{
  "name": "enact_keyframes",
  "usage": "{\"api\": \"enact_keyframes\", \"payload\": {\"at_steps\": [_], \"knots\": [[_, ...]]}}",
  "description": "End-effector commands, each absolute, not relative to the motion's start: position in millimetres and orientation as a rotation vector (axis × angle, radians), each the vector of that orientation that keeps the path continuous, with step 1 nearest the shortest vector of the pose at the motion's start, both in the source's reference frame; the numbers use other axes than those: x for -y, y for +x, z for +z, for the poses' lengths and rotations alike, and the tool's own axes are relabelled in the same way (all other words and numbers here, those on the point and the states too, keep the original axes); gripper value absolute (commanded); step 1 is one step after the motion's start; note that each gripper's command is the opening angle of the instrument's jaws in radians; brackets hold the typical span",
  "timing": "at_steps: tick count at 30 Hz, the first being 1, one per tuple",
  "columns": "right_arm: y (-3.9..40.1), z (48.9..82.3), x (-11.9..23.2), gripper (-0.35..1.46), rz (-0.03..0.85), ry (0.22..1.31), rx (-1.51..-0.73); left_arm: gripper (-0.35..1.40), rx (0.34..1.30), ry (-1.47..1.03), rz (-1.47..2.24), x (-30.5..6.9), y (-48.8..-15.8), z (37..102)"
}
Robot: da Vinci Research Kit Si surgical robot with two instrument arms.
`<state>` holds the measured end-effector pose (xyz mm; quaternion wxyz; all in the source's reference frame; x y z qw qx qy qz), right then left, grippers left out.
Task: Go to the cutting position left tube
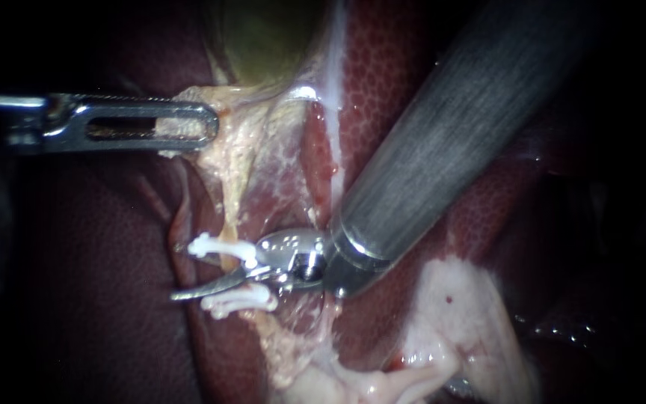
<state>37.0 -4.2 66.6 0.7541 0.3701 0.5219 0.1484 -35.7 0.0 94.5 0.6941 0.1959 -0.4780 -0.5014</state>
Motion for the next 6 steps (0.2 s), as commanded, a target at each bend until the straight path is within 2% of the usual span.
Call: {"api": "enact_keyframes", "payload": {"at_steps": [1, 6], "knots": [[37.0, 66.6, 4.2, 1.3, 0.323, 0.808, -1.139, -0.35, 1.067, 0.437, -1.119, 0.0, -35.7, 94.5], [36.7, 66.8, 4.2, 1.3, 0.322, 0.808, -1.139, -0.35, 1.067, 0.437, -1.12, 0.0, -35.7, 94.5]]}}
